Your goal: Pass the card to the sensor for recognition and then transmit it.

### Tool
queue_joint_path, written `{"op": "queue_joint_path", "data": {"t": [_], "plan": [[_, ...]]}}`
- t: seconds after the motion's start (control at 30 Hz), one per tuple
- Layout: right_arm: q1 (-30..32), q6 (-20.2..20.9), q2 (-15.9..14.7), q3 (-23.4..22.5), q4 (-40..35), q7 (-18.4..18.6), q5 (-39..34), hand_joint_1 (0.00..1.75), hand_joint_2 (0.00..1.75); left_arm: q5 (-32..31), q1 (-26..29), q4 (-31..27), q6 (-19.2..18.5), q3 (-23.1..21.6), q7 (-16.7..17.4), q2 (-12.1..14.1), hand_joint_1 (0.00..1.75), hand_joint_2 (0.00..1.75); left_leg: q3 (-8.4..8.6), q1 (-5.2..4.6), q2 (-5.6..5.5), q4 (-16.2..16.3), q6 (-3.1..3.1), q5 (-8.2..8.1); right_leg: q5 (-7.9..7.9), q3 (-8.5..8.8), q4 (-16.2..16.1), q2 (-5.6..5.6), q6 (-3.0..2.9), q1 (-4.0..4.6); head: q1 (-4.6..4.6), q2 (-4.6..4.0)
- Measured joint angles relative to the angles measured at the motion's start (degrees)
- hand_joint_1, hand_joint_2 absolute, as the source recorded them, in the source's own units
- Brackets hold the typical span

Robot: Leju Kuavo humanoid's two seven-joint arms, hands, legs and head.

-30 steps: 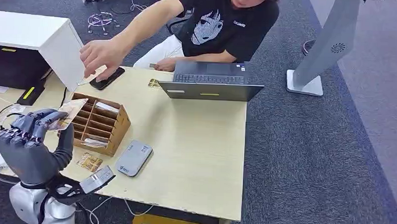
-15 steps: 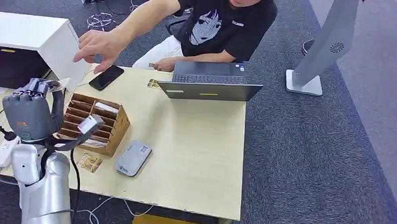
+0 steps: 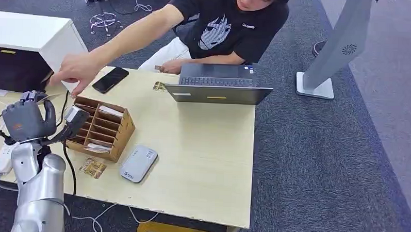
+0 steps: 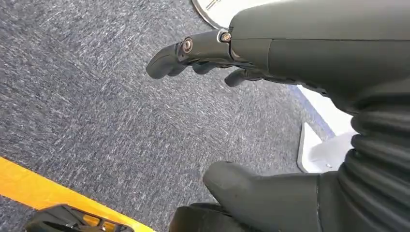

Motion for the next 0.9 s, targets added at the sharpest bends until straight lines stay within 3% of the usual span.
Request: {"op": "queue_joint_path", "data": {"t": [0.67,0.7,0.73,0.9], "plan": [[-0.37,0.04,0.00,0.00,-0.07,0.52,0.90,0.00,1.75,0.02,-1.32,2.77,0.02,0.22,0.06,0.72,1.75,1.75,-0.01,0.02,0.26,0.00,-0.01,-0.01,0.04,-0.13,0.02,0.27,-0.01,0.02,0.00,0.00],[-0.38,0.04,0.00,0.00,-0.09,0.52,0.90,0.00,1.75,0.11,-1.41,2.84,0.02,0.22,-0.02,0.72,0.19,1.75,-0.01,0.02,0.30,0.00,-0.01,-0.01,0.04,-0.14,0.02,0.31,-0.02,0.02,0.00,0.00],[-0.40,0.04,0.00,0.00,-0.09,0.52,0.92,0.00,1.75,0.41,-1.52,2.90,0.02,0.22,-0.20,0.72,0.00,1.75,-0.01,0.02,0.35,0.00,-0.01,-0.01,0.04,-0.16,0.02,0.35,-0.02,0.02,-0.02,0.00],[-0.48,0.07,0.00,-0.28,-0.09,0.52,0.92,0.00,1.75,4.77,-2.18,3.67,0.02,0.26,-1.79,0.70,0.00,1.75,-0.04,0.02,0.25,-0.01,-0.01,-0.01,0.04,-0.21,0.02,0.28,-0.02,0.02,0.00,0.00]]}}
